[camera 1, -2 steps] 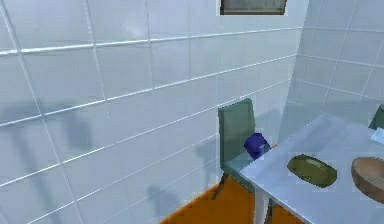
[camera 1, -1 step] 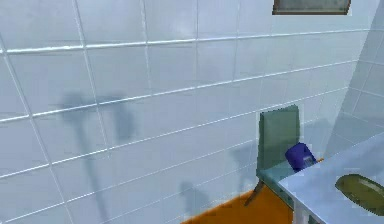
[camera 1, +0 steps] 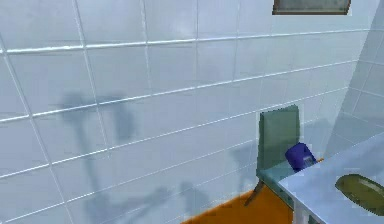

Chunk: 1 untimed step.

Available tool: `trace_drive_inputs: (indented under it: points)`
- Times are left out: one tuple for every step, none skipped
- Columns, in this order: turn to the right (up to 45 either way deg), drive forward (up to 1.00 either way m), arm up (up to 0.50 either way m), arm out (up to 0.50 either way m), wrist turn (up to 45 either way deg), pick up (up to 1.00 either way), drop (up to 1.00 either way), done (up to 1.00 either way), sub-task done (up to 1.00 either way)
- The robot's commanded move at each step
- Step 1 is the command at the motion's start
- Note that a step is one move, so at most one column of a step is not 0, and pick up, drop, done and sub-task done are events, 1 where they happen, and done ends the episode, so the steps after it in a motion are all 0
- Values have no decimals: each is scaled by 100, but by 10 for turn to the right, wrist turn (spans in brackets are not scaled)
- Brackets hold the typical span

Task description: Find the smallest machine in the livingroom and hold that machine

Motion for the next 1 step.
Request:
trace_drive_inputs:
  points:
    - [0, 0, 36, 0, 0, 0, 0, 0, 0]
